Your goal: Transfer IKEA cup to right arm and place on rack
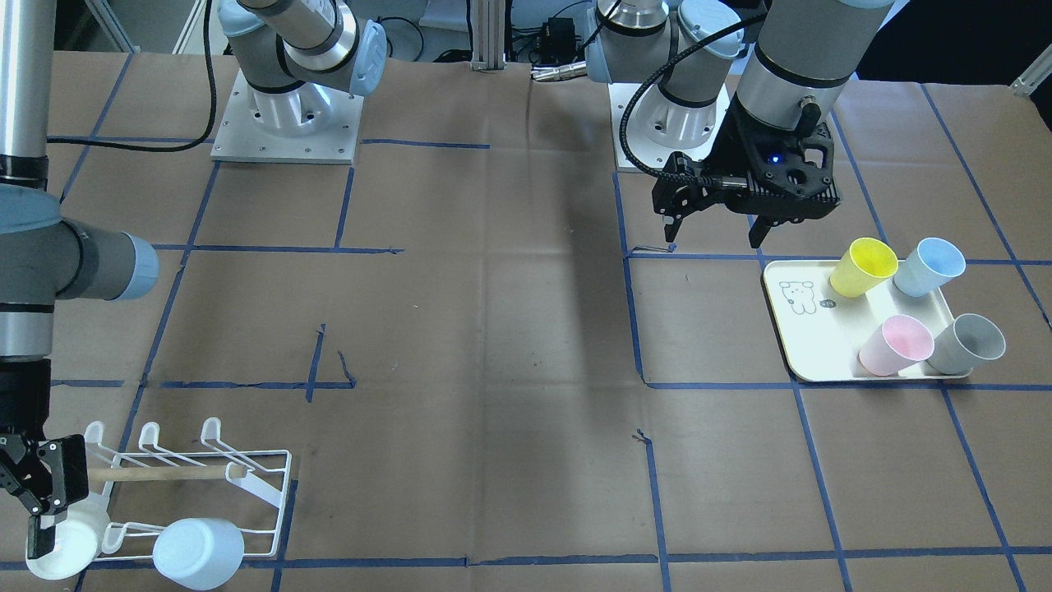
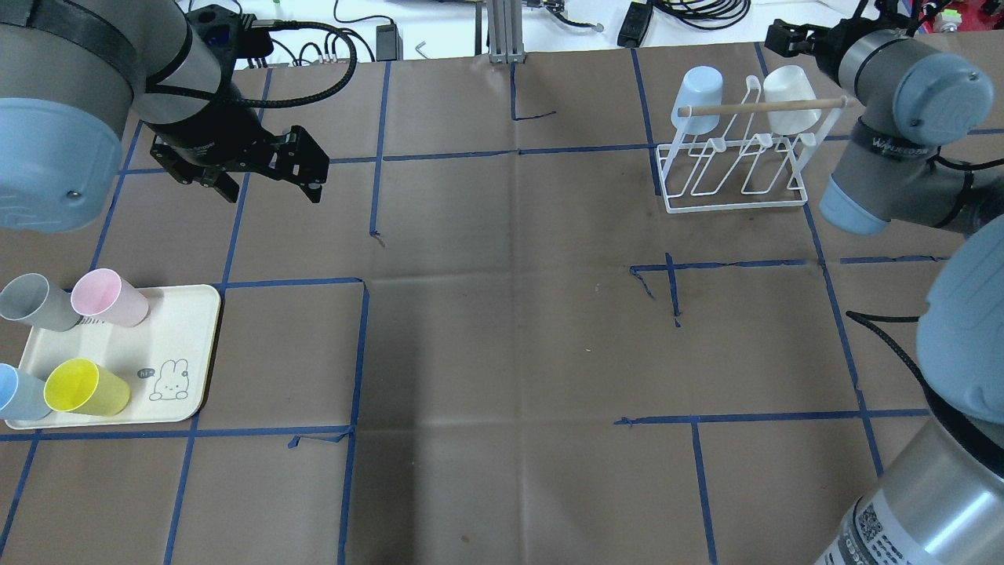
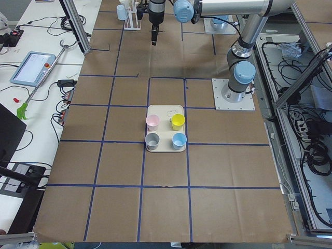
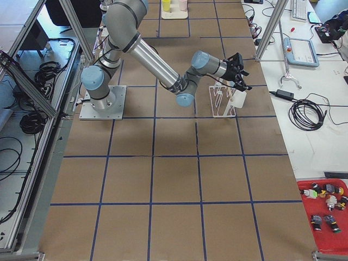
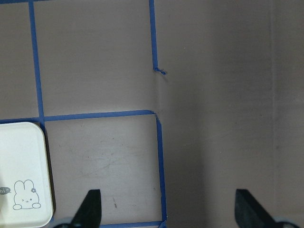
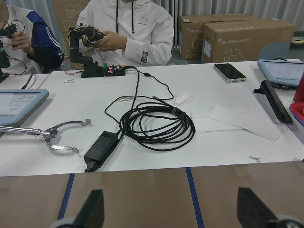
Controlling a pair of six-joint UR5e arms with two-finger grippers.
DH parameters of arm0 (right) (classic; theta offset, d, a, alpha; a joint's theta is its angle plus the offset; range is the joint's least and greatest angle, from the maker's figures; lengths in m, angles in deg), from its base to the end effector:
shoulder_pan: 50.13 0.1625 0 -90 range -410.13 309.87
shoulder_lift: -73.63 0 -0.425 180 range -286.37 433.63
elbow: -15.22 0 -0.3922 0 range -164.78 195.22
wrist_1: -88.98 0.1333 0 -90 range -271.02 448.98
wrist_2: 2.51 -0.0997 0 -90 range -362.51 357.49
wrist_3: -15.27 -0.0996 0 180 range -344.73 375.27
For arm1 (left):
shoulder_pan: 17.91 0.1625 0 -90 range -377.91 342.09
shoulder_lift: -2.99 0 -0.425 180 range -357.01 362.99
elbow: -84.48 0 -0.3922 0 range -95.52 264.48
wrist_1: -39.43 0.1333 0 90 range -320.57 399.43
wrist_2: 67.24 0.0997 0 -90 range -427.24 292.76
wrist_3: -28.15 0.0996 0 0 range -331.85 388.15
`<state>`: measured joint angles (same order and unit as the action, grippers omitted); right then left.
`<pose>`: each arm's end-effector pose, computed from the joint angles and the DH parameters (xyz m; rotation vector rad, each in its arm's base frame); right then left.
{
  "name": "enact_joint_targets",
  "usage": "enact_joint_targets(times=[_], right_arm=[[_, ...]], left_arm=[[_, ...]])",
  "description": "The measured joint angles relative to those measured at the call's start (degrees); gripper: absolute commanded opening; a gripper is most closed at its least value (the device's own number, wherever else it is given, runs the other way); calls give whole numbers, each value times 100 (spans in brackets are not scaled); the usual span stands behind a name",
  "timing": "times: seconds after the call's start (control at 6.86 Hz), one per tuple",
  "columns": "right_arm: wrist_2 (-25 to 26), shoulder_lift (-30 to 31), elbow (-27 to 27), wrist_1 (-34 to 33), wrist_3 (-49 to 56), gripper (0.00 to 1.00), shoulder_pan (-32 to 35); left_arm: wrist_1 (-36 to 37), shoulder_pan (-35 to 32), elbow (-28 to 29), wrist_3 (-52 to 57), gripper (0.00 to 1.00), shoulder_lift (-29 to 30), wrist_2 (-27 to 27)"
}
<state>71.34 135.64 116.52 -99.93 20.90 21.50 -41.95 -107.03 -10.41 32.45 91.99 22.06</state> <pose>-0.0476 -0.6543 0.3271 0.0805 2.6778 -1.5752 -0.1270 -0.4935 0.4698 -0.0942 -3.1290 0.1300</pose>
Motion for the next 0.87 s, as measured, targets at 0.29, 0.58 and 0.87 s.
enact_joint_targets(times=[0.29, 0.58, 0.87], right_arm=[[4, 786, -4, 1641, 43, 100, 12], [90, 1176, -63, 2781, 38, 100, 94], [547, 1923, -387, 5614, -55, 100, 535]], left_arm=[[2, 0, 0, 0, 100, 11, -2], [12, 0, -9, 0, 100, 19, -6], [10, 0, -21, 0, 100, 21, -7]])
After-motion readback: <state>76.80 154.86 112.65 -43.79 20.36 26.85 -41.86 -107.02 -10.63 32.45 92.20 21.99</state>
